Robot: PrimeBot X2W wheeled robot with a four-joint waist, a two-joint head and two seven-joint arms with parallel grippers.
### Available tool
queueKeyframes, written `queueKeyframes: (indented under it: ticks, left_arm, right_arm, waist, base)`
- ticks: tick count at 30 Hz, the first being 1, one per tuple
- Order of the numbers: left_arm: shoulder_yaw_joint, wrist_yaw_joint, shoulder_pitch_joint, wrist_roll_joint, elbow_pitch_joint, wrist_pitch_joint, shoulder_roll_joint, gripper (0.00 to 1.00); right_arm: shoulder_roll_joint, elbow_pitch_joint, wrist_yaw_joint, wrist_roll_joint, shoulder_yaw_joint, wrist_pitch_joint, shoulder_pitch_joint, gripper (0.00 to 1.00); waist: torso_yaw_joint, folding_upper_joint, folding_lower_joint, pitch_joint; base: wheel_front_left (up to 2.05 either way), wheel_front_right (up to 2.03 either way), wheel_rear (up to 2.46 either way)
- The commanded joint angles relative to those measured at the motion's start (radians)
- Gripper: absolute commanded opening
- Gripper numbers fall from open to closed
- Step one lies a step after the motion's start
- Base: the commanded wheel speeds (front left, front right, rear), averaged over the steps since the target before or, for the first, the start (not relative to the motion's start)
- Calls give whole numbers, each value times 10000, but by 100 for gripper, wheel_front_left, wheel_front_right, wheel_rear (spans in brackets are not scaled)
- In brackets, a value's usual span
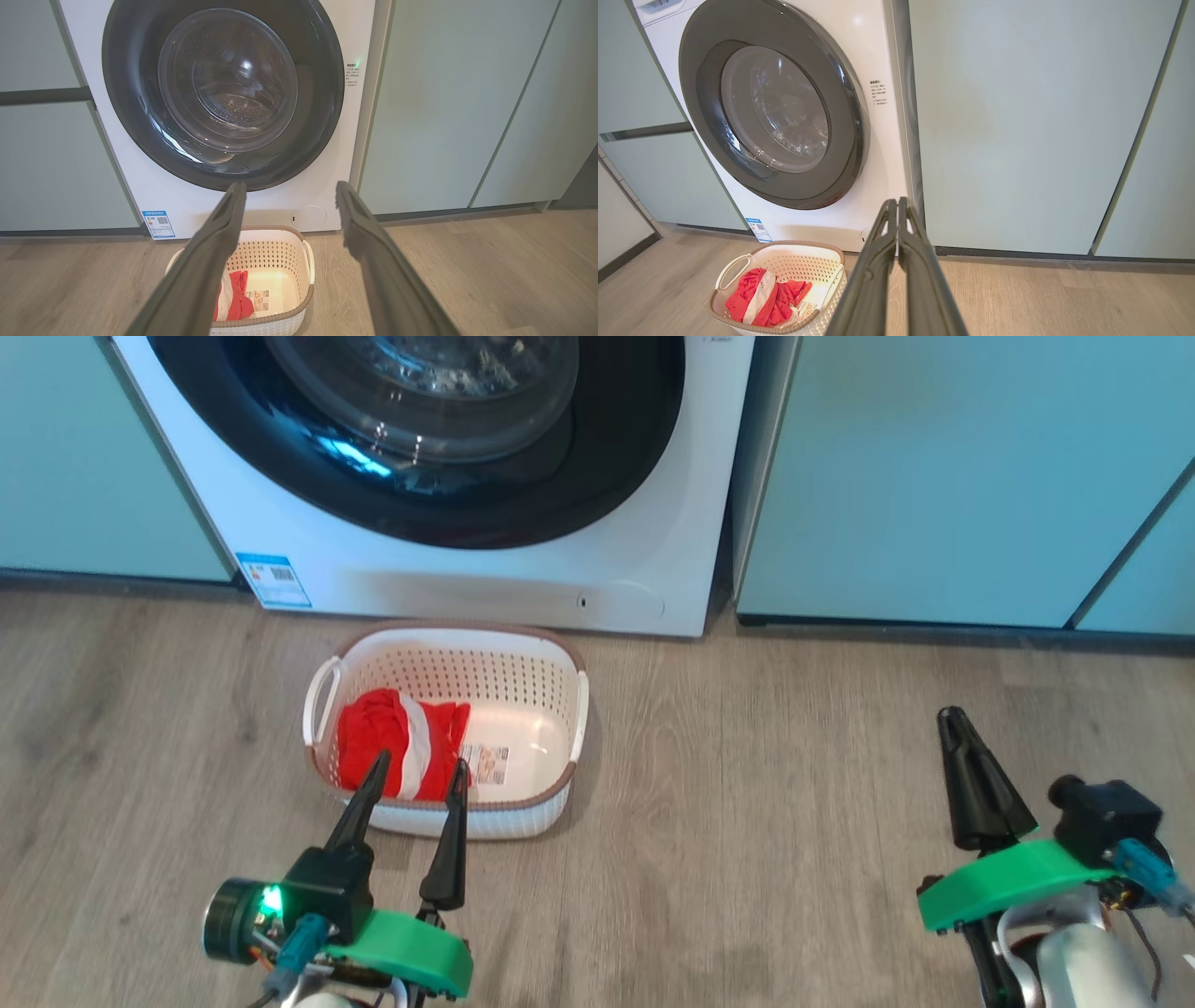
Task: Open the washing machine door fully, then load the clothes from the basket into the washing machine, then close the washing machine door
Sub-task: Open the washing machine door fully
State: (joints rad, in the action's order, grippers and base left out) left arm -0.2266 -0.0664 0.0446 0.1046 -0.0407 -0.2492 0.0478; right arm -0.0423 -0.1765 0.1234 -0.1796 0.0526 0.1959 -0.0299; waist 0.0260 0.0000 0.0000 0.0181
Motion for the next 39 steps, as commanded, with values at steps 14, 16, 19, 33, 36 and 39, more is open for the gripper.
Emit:
queueKeyframes:
  ticks: [14,16,19,33,36,39]
  left_arm:
    - [-168,-116,-1609,172,629,-126,24,100]
    - [-278,-135,-1824,253,639,-126,24,100]
    - [-459,-136,-2250,377,688,-126,24,100]
    - [-1052,-422,-3564,1029,768,-126,24,100]
    - [-1173,-475,-3739,1175,812,-126,24,100]
    - [-1295,-502,-3765,1248,834,-126,24,100]
  right_arm:
    - [-79,306,73,-1091,218,-493,-3254,0]
    - [-79,170,73,-1468,378,-800,-4055,0]
    - [-79,-60,73,-1875,745,-1460,-5423,0]
    - [-79,-2702,73,-3382,2611,-4406,-11562,0]
    - [-79,-3852,73,-3395,3316,-4921,-13075,0]
    - [-79,-4741,73,-3242,3697,-5278,-14047,0]
  waist:
    - [760,0,0,2296]
    - [937,0,0,2658]
    - [1247,0,0,3270]
    - [2350,0,0,4819]
    - [2559,0,0,5077]
    - [2679,0,0,5235]
  base:
    - [0,0,0]
    - [0,0,0]
    - [0,0,0]
    - [0,0,0]
    - [0,0,0]
    - [0,0,0]
